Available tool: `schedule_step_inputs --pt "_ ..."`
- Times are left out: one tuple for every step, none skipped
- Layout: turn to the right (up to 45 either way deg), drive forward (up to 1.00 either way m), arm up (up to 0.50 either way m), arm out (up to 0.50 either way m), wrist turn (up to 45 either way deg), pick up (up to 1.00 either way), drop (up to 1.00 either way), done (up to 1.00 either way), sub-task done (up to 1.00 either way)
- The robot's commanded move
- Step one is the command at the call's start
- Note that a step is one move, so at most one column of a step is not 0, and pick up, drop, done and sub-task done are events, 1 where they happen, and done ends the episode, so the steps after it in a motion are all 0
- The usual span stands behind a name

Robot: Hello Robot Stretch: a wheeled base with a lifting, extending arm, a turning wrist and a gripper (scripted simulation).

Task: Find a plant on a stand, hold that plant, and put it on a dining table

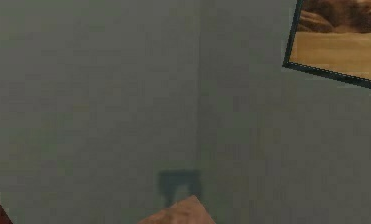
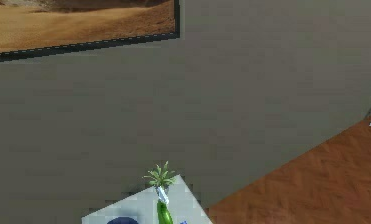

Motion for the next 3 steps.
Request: schedule_step_inputs --pt "0.0 0.0 0.18 0.0 0.0 0.0 0.0 0.0 0.0" --pt "0.0 0.0 0.0 0.28 0.0 0.0 0.0 0.0 0.0" --pt "0.0 0.0 0.0 0.0 45.0 0.0 0.0 0.0 0.0"
